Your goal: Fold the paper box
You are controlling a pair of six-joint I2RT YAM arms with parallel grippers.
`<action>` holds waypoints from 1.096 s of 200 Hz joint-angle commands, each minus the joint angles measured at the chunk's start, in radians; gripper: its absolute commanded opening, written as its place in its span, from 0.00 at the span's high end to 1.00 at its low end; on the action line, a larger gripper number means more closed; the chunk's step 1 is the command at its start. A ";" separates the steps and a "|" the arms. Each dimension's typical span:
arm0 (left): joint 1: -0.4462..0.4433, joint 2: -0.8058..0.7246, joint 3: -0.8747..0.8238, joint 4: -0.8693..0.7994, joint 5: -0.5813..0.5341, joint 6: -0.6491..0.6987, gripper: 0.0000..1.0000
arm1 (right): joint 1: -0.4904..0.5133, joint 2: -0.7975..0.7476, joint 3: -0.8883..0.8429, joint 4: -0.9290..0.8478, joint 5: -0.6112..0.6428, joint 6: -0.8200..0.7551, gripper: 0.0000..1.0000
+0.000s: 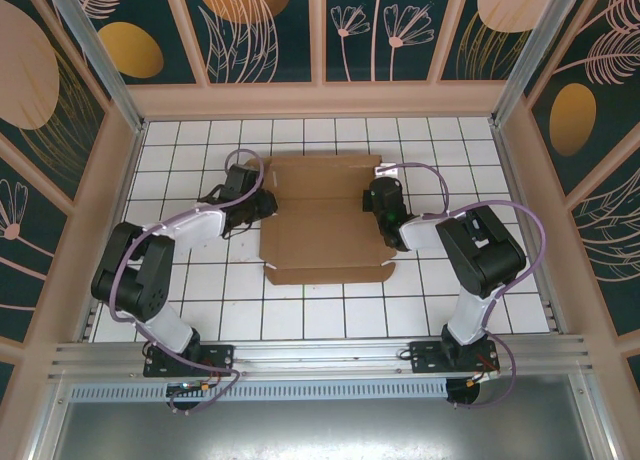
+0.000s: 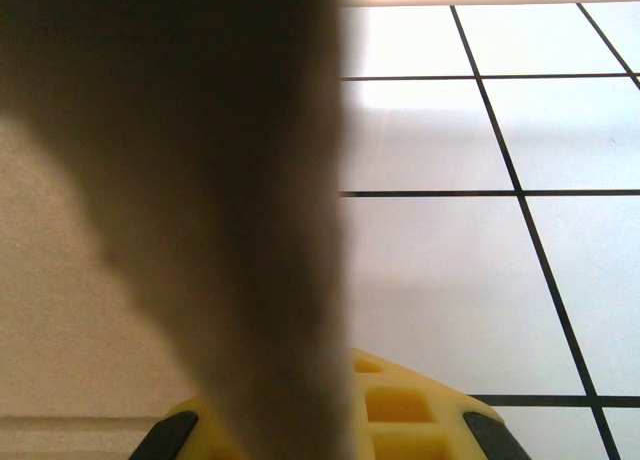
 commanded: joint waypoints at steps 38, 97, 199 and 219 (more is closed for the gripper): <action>0.039 -0.070 0.020 -0.004 -0.132 0.024 0.65 | 0.003 -0.004 0.004 -0.081 -0.032 0.024 1.00; 0.111 -0.475 -0.140 0.290 0.128 0.188 0.70 | -0.010 0.007 0.007 -0.084 -0.055 0.010 1.00; 0.190 -0.167 -0.160 0.299 -0.070 0.412 0.73 | -0.018 0.028 0.068 -0.134 -0.167 -0.043 1.00; 0.187 -0.165 -0.183 0.358 0.043 0.426 0.72 | -0.019 0.033 0.088 -0.153 -0.171 -0.047 1.00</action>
